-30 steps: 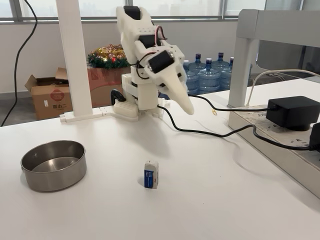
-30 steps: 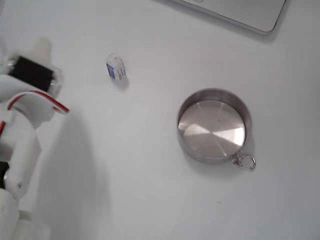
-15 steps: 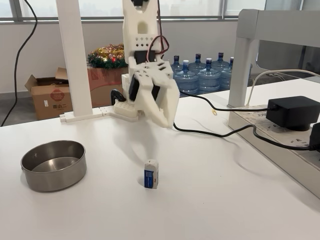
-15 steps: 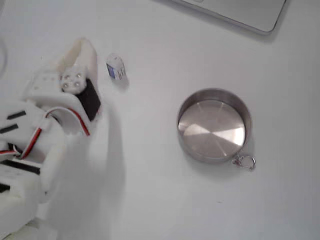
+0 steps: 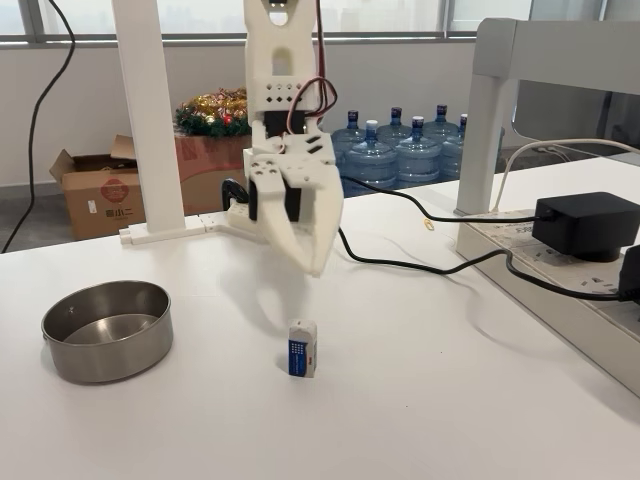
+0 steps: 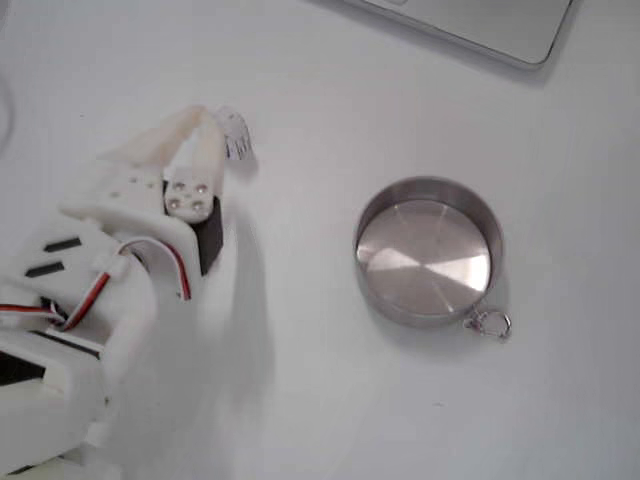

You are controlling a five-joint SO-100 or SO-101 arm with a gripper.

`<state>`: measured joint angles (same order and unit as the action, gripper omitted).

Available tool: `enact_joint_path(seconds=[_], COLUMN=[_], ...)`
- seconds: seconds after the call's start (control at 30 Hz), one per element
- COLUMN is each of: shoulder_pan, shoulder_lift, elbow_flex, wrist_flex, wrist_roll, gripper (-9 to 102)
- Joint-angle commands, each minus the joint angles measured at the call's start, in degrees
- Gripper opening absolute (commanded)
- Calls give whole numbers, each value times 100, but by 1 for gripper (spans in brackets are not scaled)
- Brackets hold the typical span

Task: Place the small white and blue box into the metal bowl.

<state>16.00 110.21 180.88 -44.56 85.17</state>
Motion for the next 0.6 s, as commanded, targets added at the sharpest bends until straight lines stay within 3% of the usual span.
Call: enact_joint_path(seconds=[0.0, 0.33, 0.57], shoulder_pan=[193, 141, 88], shoulder_lift=[-18, -18, -18], elbow_flex=[290, 264, 255], wrist_flex=[-79, -114, -44], wrist_roll=[53, 53, 53], gripper=[-3, -3, 15])
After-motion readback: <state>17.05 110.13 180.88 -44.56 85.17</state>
